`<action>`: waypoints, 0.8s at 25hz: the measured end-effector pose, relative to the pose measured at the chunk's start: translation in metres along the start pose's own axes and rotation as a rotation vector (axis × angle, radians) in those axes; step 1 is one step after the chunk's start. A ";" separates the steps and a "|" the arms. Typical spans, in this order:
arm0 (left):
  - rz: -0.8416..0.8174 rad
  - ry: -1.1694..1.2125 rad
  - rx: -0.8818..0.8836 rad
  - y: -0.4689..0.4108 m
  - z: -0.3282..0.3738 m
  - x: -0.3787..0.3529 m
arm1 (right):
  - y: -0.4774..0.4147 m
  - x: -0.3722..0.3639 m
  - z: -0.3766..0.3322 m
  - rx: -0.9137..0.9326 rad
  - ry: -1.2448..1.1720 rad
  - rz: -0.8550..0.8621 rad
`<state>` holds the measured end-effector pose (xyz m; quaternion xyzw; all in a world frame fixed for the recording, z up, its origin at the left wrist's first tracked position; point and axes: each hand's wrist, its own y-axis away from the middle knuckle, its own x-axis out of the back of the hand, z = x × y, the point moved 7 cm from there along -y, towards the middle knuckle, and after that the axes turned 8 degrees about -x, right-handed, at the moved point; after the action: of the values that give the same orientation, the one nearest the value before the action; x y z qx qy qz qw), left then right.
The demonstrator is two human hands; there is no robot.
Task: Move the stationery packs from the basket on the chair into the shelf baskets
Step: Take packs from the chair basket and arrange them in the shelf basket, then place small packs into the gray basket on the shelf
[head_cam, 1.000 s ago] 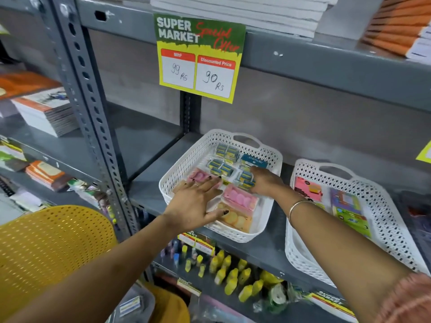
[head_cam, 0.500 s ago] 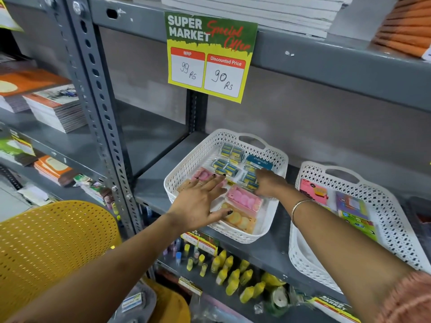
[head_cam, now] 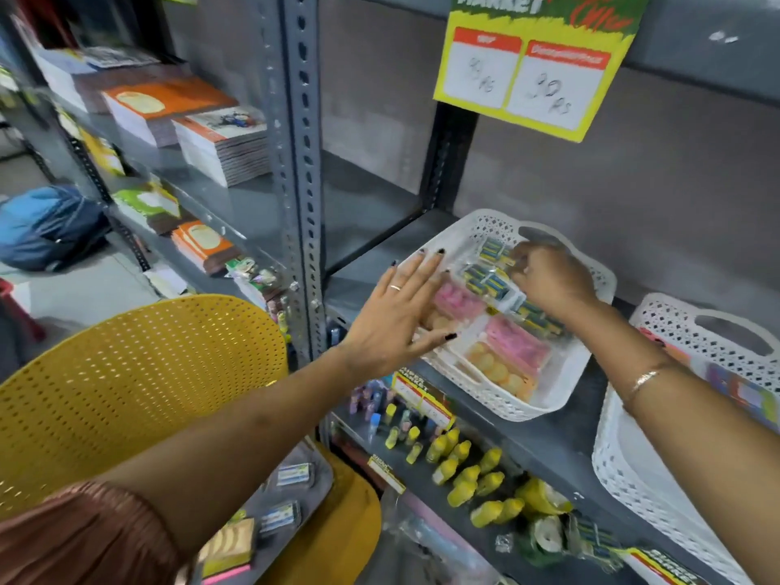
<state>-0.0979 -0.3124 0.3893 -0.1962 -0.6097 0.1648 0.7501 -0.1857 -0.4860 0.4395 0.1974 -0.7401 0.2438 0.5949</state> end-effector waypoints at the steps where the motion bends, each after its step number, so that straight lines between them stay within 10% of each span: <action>1: 0.061 -0.015 0.042 0.017 -0.012 0.009 | 0.011 0.014 -0.024 0.040 -0.121 0.083; 8: 0.042 -0.177 0.495 0.196 -0.096 -0.003 | 0.138 -0.049 -0.187 0.517 -0.475 -0.023; 15: -0.297 -0.135 0.799 0.382 -0.086 -0.122 | 0.210 -0.350 -0.220 0.582 -0.037 -0.745; 20: -0.468 -0.110 0.845 0.453 -0.059 -0.195 | 0.257 -0.475 -0.212 0.665 0.201 -0.892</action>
<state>-0.0830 -0.0194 -0.0115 0.2768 -0.5558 0.2349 0.7479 -0.0667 -0.1524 -0.0202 0.6436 -0.4081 0.2063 0.6137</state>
